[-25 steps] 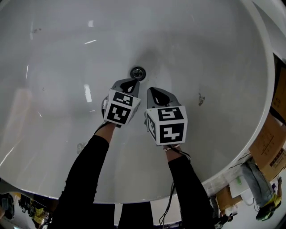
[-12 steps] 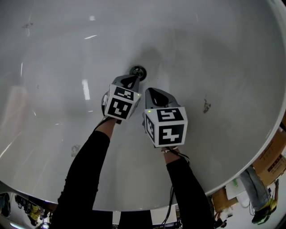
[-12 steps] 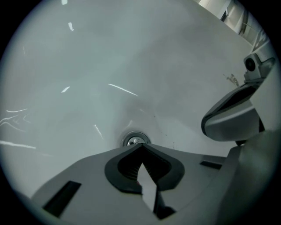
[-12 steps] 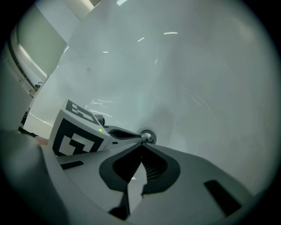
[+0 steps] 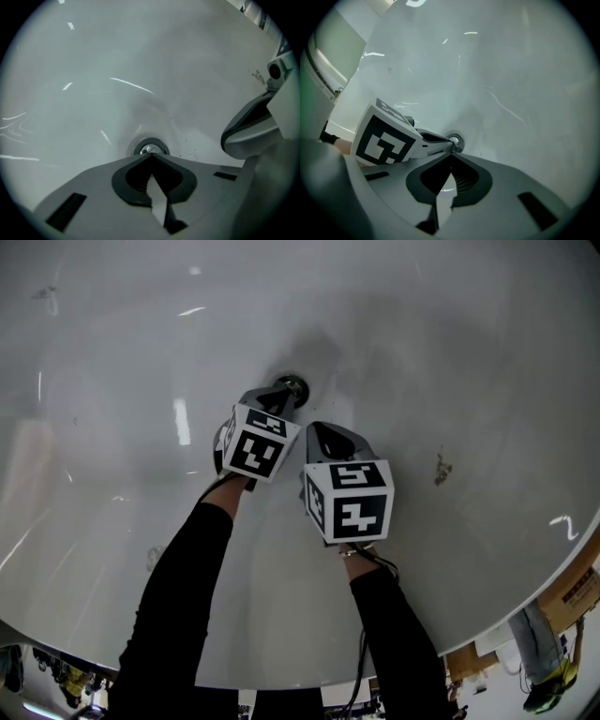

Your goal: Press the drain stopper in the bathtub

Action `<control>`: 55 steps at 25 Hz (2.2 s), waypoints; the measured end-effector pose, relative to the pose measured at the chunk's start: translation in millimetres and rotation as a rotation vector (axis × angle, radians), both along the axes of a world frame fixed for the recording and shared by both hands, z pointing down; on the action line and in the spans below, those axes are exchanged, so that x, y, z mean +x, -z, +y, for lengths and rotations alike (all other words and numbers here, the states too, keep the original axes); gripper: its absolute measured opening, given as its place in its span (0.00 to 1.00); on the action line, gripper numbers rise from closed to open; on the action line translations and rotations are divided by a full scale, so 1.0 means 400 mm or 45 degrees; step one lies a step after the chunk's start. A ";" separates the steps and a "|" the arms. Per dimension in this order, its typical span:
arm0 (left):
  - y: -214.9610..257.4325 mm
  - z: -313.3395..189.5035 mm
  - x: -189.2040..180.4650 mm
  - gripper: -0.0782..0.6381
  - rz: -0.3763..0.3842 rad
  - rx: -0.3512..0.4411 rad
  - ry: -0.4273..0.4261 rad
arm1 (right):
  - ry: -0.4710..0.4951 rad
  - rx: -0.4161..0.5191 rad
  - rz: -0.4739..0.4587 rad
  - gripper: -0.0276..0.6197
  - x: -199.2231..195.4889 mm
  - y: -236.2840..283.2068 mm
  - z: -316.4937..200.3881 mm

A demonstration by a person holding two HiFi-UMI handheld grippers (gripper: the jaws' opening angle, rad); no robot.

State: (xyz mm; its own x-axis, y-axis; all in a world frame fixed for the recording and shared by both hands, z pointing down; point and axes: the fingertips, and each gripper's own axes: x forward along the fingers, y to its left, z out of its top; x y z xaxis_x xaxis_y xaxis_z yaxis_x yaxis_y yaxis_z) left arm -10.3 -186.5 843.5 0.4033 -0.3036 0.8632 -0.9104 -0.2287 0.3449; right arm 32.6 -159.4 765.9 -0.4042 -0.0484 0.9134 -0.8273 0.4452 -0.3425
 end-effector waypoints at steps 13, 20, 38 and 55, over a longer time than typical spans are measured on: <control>-0.008 -0.005 0.002 0.12 -0.082 -0.065 -0.020 | -0.006 -0.014 0.011 0.04 0.004 -0.018 -0.001; -0.014 -0.005 0.002 0.12 -0.119 -0.089 0.002 | -0.005 -0.013 0.032 0.04 0.014 -0.018 -0.001; 0.065 0.011 0.000 0.12 -0.021 -0.008 0.052 | -0.064 0.017 0.020 0.04 0.010 0.037 -0.020; 0.363 -0.005 -0.040 0.12 0.050 0.103 0.070 | -0.121 0.097 -0.053 0.04 -0.027 0.237 -0.047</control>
